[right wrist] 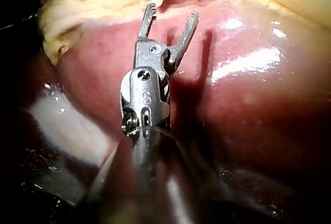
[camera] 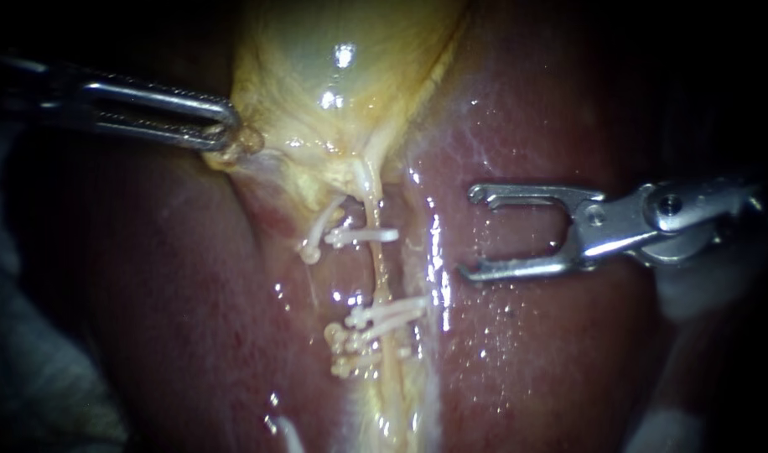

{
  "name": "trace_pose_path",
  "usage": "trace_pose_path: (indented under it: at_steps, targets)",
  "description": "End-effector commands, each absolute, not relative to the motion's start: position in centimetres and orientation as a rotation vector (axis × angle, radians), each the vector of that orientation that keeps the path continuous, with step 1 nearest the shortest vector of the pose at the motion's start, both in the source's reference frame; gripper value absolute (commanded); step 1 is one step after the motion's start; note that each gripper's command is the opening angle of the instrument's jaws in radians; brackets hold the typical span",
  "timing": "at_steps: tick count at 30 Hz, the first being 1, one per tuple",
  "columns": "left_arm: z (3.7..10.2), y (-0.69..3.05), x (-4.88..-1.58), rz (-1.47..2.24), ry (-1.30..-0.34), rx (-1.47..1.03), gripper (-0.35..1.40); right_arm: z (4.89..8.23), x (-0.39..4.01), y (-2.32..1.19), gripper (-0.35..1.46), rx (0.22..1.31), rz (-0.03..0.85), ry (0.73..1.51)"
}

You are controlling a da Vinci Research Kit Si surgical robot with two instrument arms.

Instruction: Going back third clip right tube

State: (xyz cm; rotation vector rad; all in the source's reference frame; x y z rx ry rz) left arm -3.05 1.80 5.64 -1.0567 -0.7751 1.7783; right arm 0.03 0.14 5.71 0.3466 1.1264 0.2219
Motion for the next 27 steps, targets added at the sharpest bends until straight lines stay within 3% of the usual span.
trace_pose_path:
  at_steps: [1,13,27]
  targets:
    - [5.65,1.8,-3.05,1.779,-0.774,-1.056,-0.35,5.71,0.03,0.13,0.5,0.35,0.22,1.125]
    - [5.77,1.81,-3.11,1.781,-0.768,-1.058,-0.35,5.66,0.0,0.09,0.5,0.362,0.196,1.134]
    - [6.0,1.78,-3.39,1.788,-0.771,-1.057,-0.35,5.64,-0.01,0.07,0.5,0.363,0.194,1.135]
